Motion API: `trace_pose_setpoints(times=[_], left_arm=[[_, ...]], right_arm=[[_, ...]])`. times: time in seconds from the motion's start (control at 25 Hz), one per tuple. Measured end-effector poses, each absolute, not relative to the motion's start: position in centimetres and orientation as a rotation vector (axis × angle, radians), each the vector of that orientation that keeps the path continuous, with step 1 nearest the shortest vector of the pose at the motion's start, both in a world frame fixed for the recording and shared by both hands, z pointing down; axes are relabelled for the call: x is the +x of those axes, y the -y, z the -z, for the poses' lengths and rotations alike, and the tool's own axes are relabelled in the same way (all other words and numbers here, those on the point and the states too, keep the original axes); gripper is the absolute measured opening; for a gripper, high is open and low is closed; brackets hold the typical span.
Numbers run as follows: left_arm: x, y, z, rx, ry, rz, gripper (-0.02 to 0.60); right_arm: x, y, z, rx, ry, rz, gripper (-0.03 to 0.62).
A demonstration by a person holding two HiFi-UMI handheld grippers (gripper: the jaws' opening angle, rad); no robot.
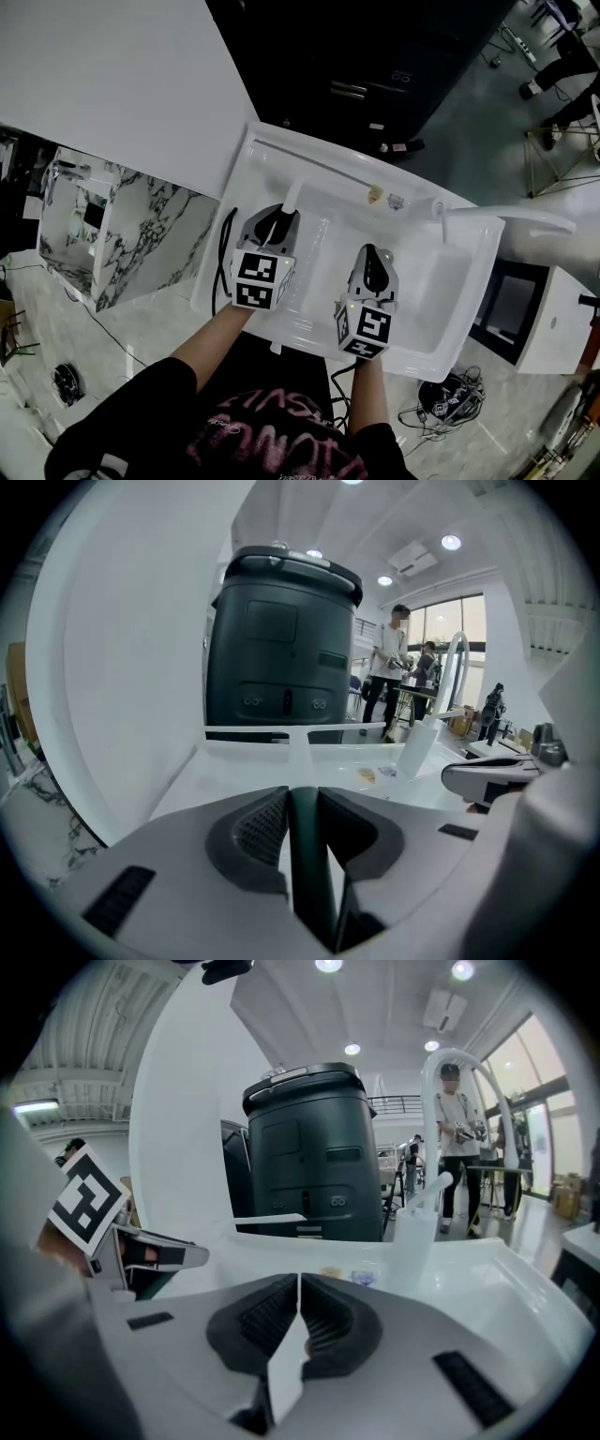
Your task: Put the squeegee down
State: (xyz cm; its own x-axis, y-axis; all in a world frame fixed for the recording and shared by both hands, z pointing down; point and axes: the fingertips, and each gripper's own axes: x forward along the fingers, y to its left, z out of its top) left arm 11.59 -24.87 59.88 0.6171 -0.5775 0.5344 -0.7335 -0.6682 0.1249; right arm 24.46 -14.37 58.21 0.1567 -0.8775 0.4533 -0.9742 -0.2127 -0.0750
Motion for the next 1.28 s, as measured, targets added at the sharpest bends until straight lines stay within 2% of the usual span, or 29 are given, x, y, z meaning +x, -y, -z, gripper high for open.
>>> trace_pose_setpoints(times=[1.28], left_arm=[[11.7,25.3,-65.9,2.42,1.039,-0.746,0.095]], right_arm=[[24.7,15.2,-63.7,2.169,1.749,-0.712,0.022]])
